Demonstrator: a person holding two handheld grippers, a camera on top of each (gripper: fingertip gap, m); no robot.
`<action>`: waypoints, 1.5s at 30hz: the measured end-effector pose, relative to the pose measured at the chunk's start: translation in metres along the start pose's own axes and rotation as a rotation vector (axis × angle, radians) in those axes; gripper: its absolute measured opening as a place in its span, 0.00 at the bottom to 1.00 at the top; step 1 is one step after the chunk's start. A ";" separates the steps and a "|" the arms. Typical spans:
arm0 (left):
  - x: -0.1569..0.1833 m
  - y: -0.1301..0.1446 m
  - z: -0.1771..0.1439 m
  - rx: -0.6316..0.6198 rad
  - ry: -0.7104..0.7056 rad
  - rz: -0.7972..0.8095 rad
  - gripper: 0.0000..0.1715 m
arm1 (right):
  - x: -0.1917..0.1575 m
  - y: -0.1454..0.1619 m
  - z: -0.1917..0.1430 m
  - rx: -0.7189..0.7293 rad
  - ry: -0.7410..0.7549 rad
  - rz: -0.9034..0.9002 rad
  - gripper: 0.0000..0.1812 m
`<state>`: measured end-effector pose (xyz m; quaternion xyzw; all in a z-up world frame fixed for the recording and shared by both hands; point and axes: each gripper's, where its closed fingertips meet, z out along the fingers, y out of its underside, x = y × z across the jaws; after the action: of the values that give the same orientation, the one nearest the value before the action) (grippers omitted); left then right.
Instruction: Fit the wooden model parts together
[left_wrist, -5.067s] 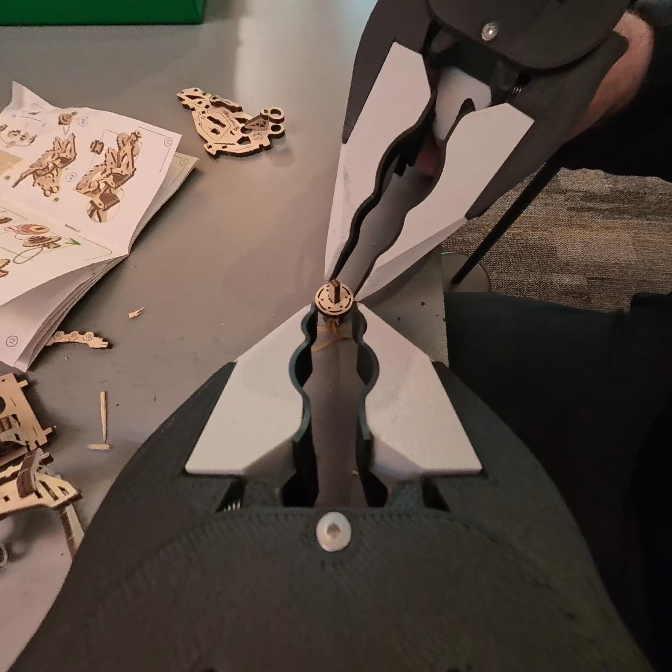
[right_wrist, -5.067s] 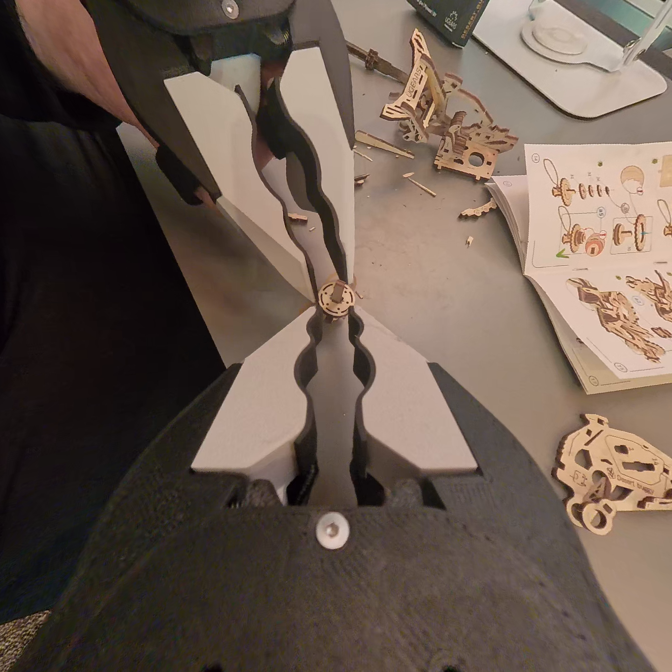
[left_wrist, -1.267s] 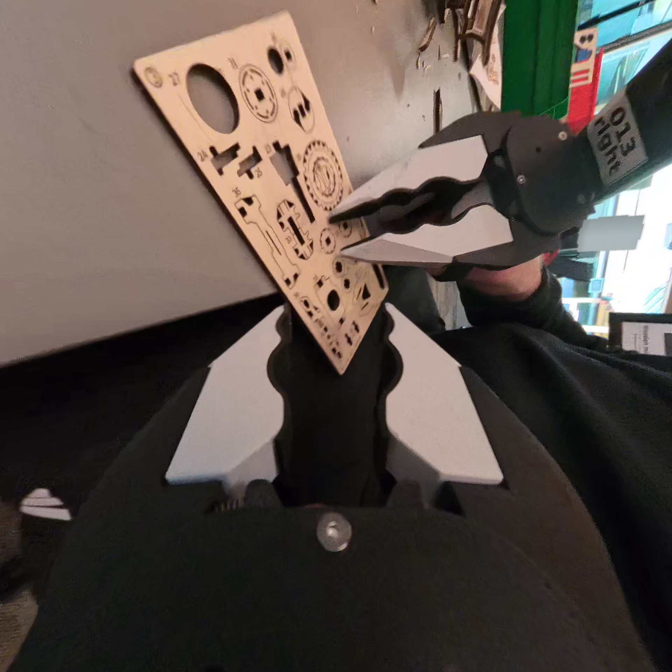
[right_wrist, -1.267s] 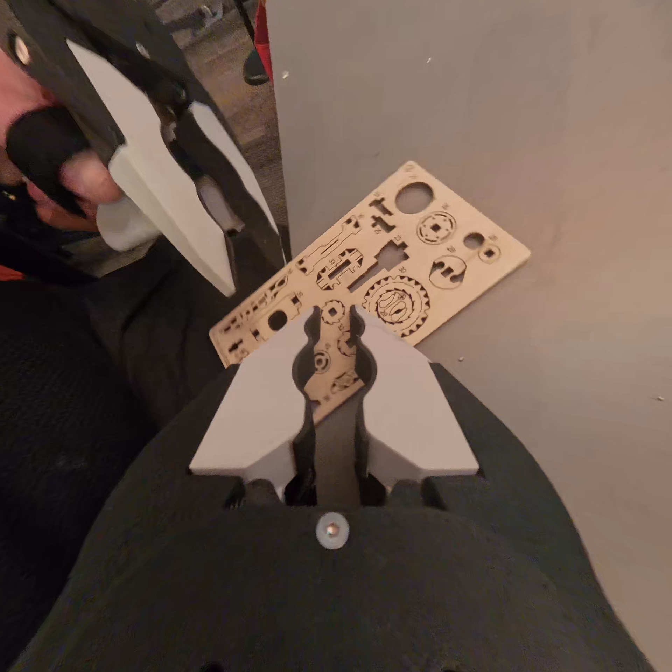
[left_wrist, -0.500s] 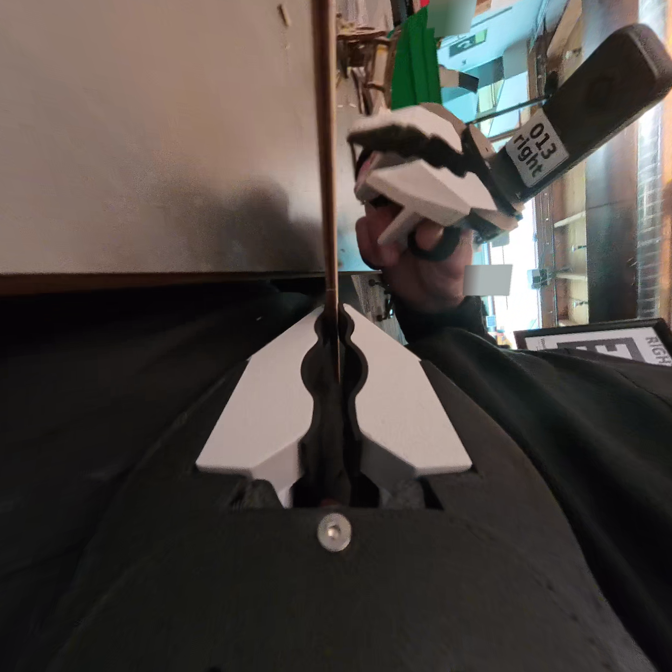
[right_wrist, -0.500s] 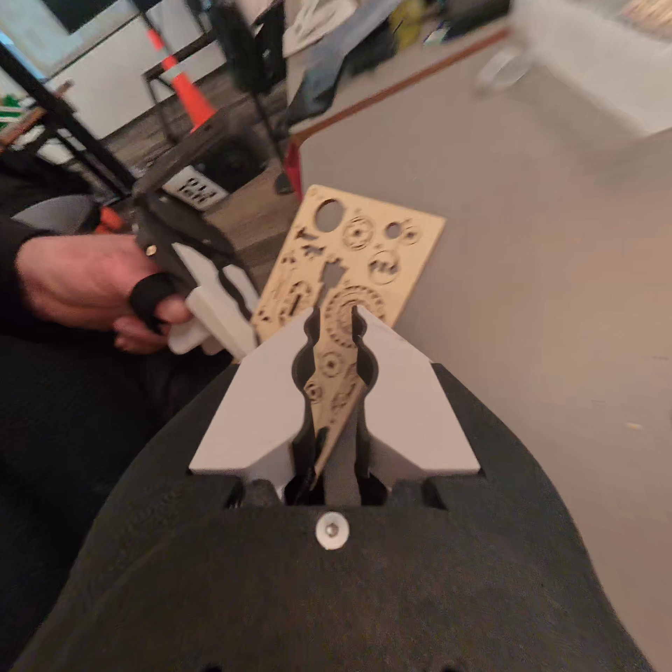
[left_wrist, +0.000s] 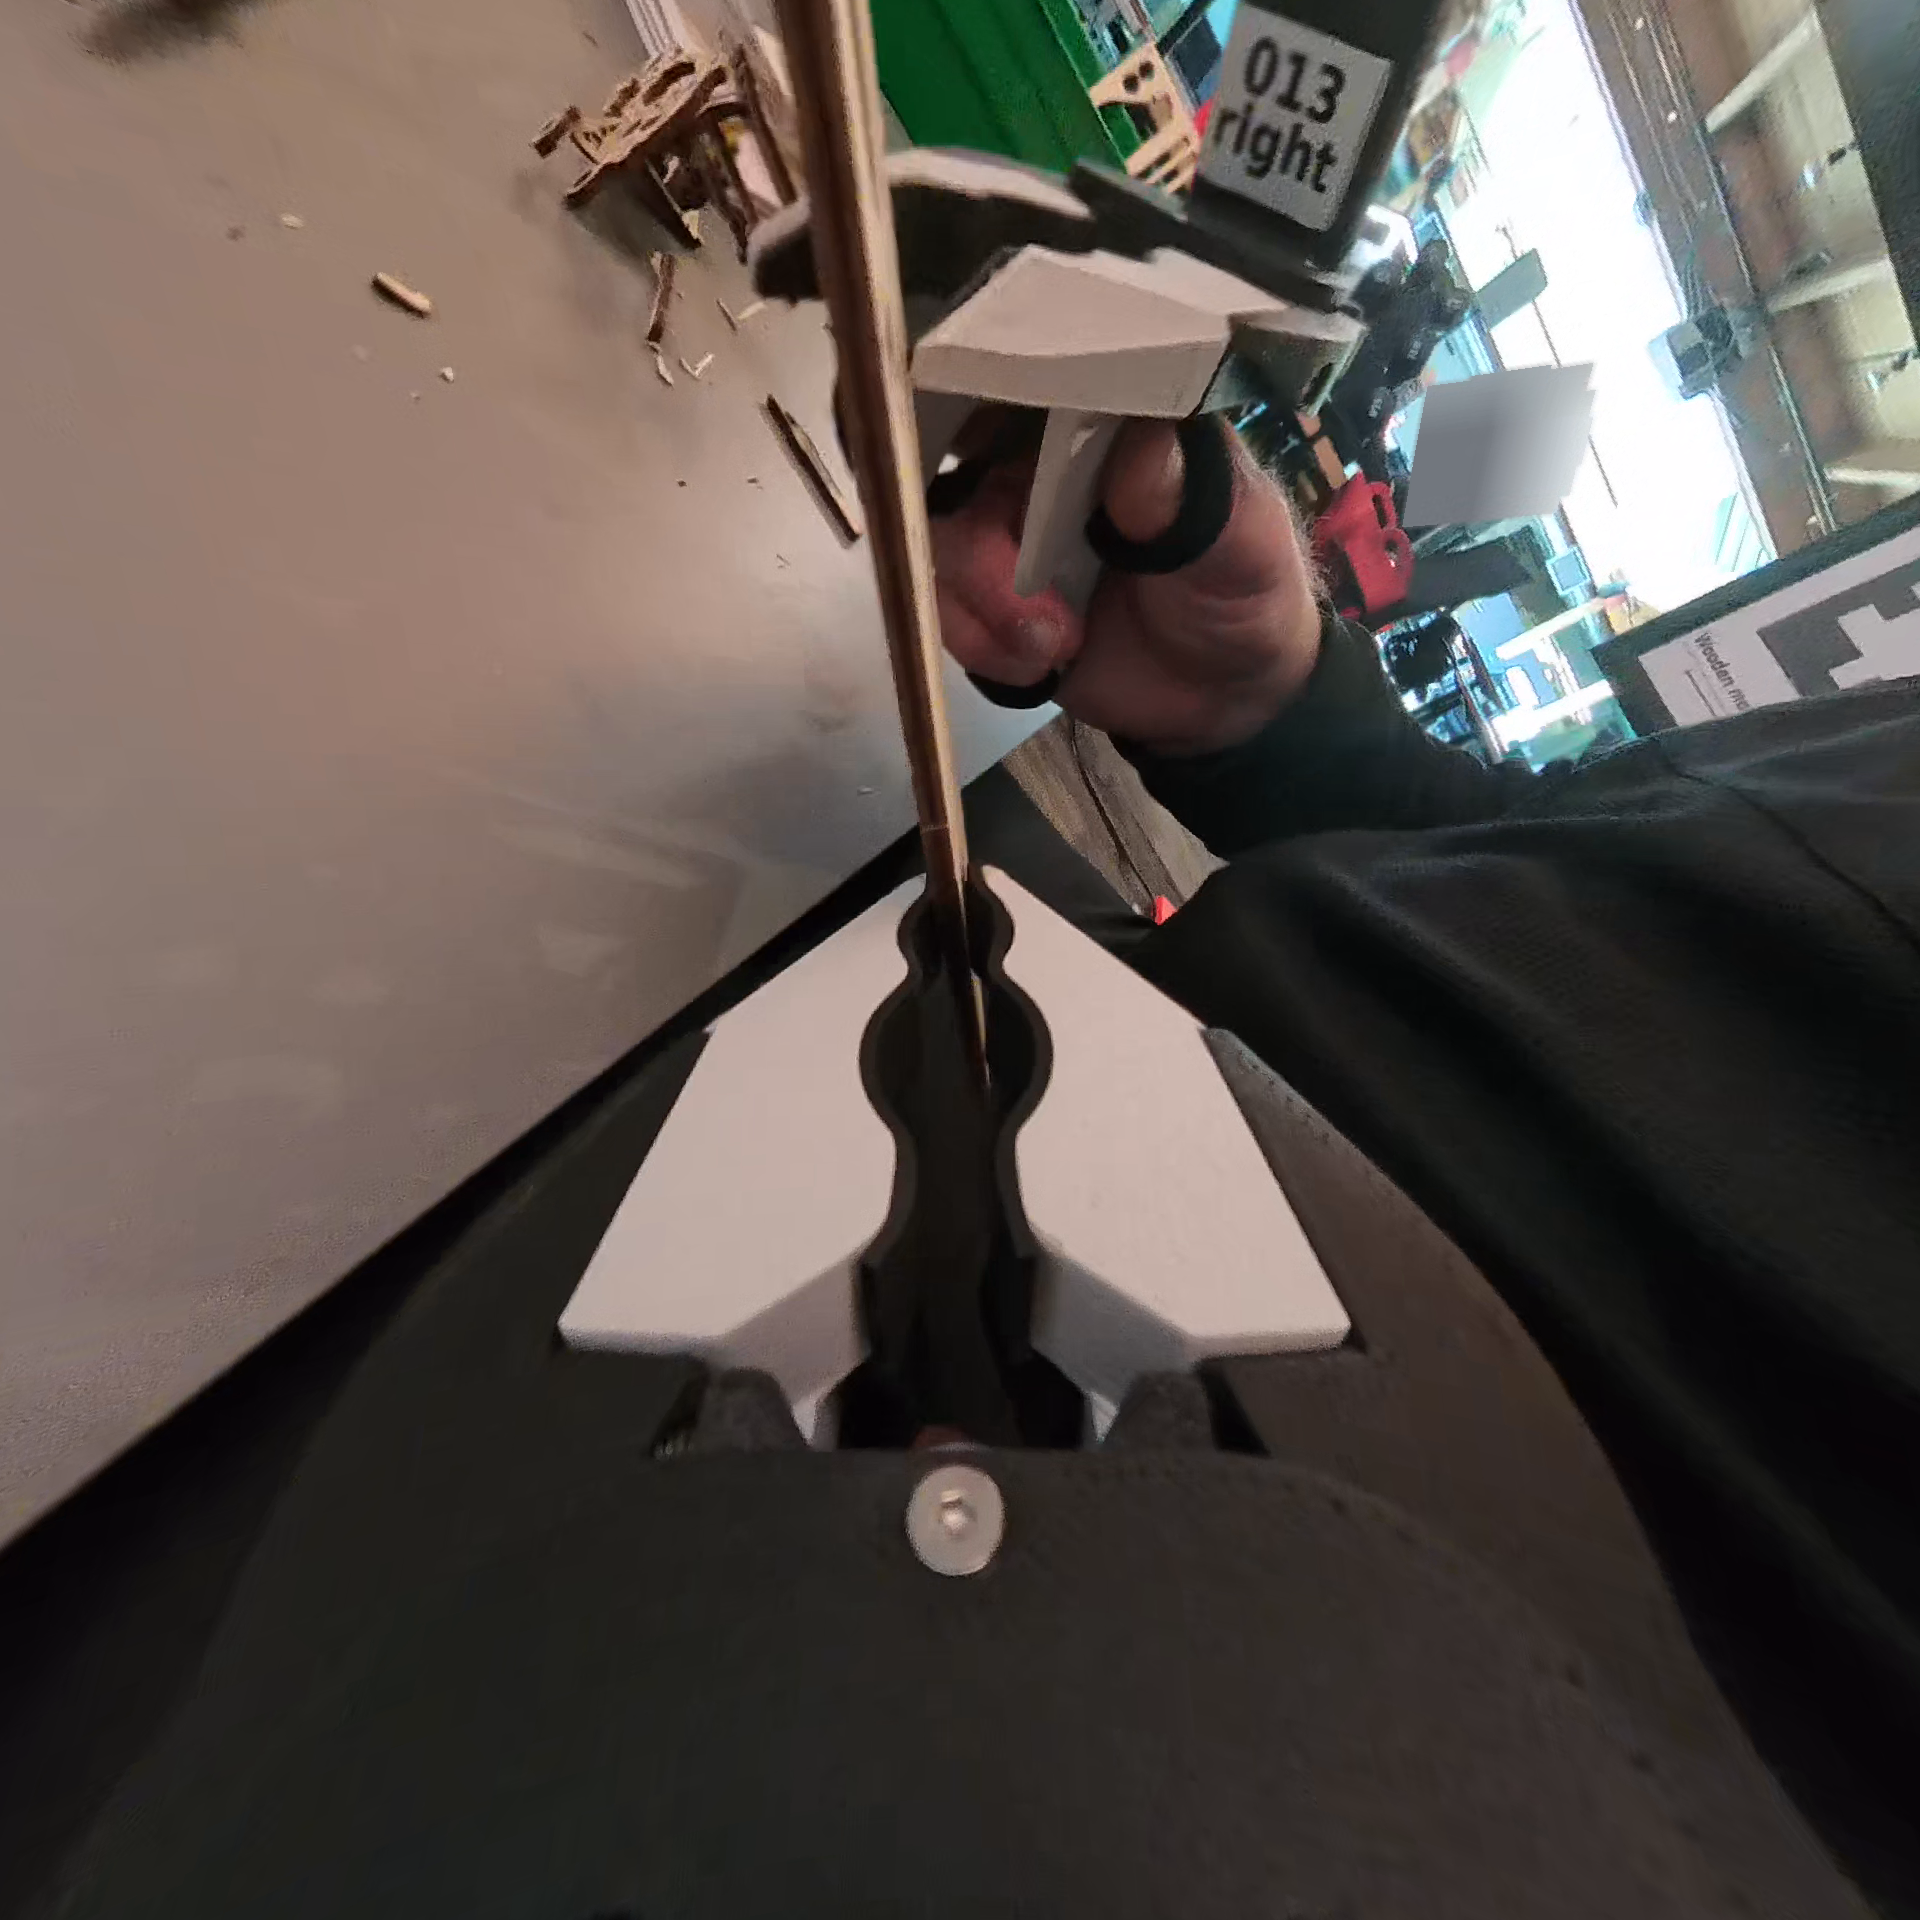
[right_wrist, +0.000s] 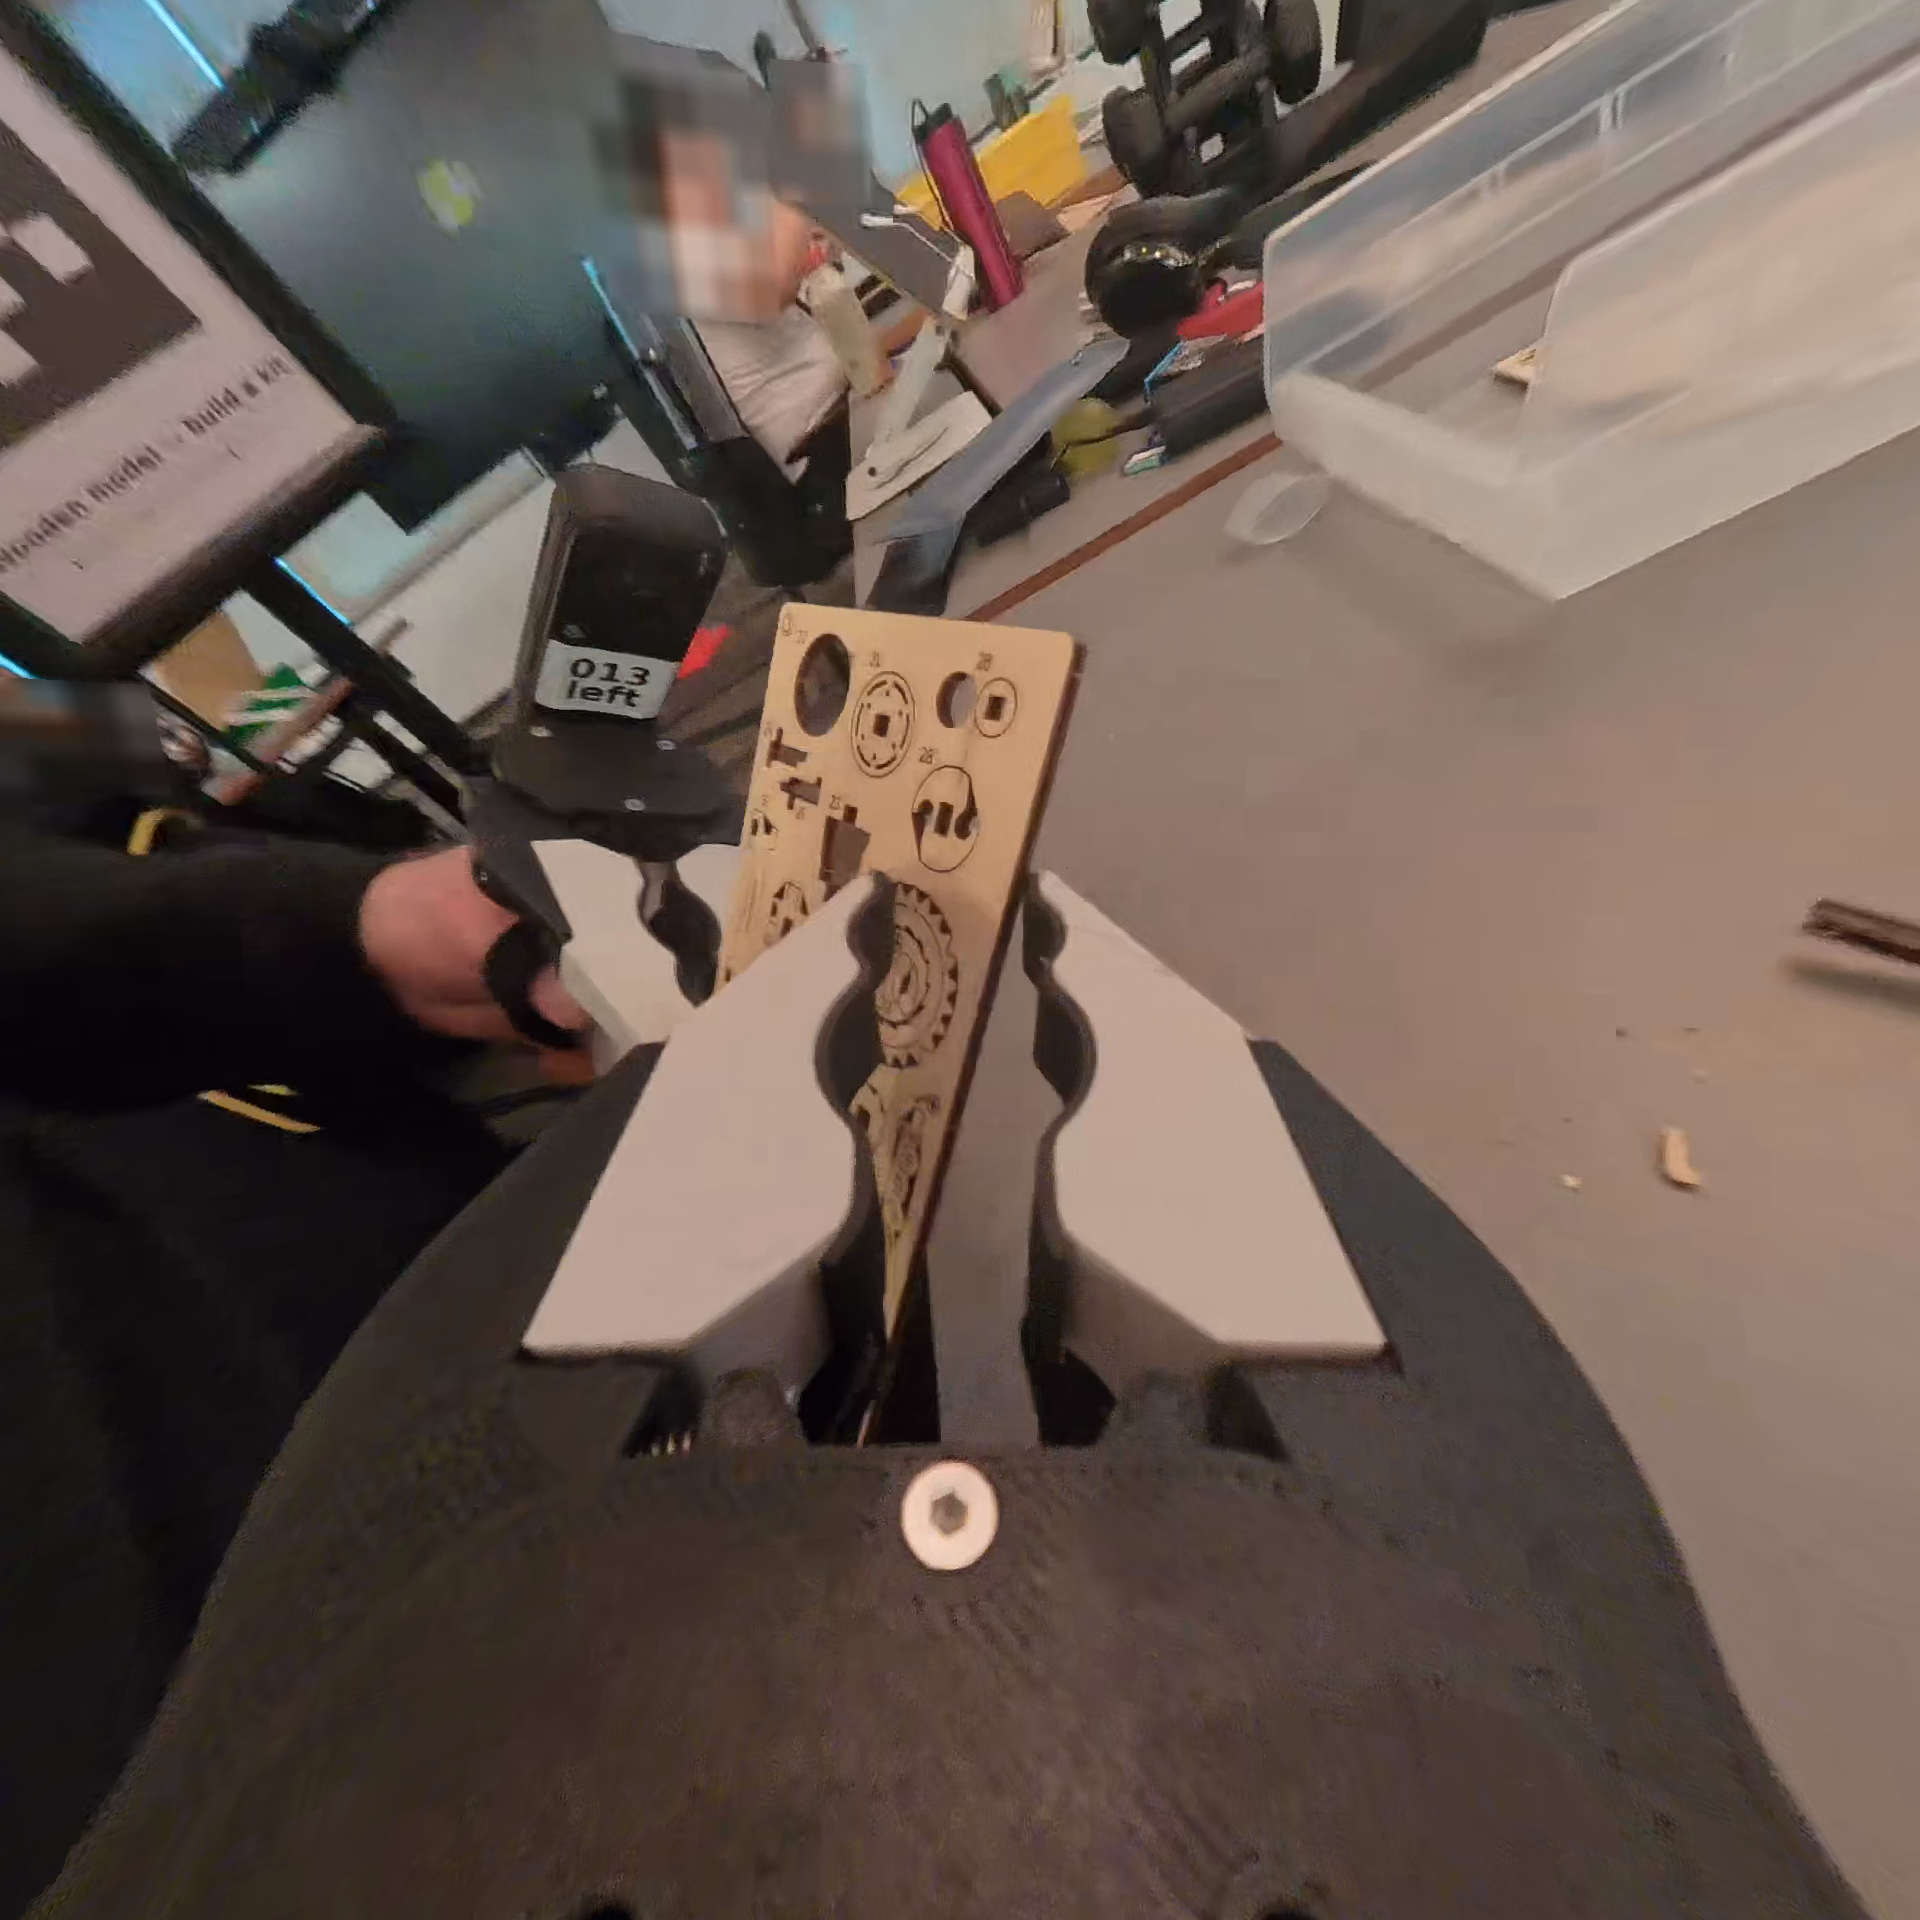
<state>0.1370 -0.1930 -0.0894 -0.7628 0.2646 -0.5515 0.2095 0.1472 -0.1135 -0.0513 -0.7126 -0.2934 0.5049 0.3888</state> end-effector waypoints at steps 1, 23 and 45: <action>-0.001 -0.003 0.002 -0.004 0.002 0.008 0.01 | 0.000 0.000 0.000 0.005 -0.020 0.028 0.13; -0.015 -0.099 -0.007 0.160 0.129 0.065 0.01 | 0.006 -0.039 -0.004 0.131 -0.182 0.178 0.08; -0.025 -0.108 -0.012 0.141 0.157 0.071 0.01 | 0.018 -0.061 0.023 0.193 -0.223 0.254 0.02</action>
<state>0.1375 -0.0942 -0.0385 -0.6907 0.2678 -0.6191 0.2606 0.1297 -0.0610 -0.0126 -0.6428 -0.1929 0.6516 0.3536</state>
